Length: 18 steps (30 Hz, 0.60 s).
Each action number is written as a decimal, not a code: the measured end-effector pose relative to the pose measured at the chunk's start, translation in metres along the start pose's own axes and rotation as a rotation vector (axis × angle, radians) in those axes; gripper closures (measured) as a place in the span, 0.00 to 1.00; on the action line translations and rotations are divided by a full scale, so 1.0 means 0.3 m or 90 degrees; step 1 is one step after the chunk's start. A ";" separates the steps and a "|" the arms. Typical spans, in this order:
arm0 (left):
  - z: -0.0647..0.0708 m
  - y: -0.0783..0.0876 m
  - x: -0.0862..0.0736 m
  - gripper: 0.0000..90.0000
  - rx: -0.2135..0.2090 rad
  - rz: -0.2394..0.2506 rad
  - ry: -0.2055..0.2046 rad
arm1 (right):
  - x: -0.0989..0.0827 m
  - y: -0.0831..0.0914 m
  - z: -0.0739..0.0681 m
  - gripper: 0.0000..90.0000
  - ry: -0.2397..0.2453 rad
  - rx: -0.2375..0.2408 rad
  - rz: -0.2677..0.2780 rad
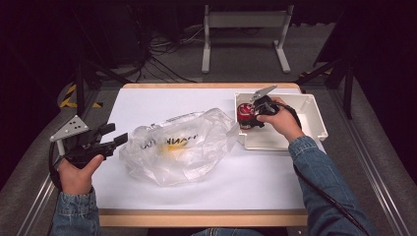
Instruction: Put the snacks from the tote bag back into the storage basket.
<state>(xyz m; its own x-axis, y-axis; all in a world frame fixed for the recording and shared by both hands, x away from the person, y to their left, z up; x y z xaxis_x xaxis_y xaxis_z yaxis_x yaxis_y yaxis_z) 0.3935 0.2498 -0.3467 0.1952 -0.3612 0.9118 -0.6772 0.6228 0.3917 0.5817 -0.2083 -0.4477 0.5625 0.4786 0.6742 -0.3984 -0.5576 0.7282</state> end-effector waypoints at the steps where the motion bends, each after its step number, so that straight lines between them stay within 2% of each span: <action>1: 0.000 0.000 0.000 0.42 0.000 0.000 0.000 | -0.003 -0.003 0.001 0.28 -0.002 0.000 0.001; 7: 0.000 -0.002 -0.001 0.42 0.000 -0.002 -0.001 | -0.003 -0.005 0.002 0.27 -0.009 0.009 0.016; 18: 0.000 -0.006 -0.003 0.42 -0.002 -0.004 -0.001 | -0.016 -0.002 0.010 0.26 -0.006 -0.002 0.004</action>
<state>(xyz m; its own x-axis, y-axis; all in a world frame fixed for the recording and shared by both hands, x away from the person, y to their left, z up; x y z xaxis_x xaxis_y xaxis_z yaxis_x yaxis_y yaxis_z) 0.3946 0.2491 -0.3482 0.1991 -0.3663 0.9090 -0.6737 0.6224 0.3984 0.5814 -0.2123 -0.4519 0.5666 0.4683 0.6780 -0.4043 -0.5590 0.7240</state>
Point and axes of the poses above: each handheld gripper's, and its own axes: y roughly backward along the jaws, x roughly out of its top, z roughly to its right, the point moved 6 cm from there along -y, roughly forward along the jaws, and after that the axes turned 14 degrees about -y, right-handed, at the moved point
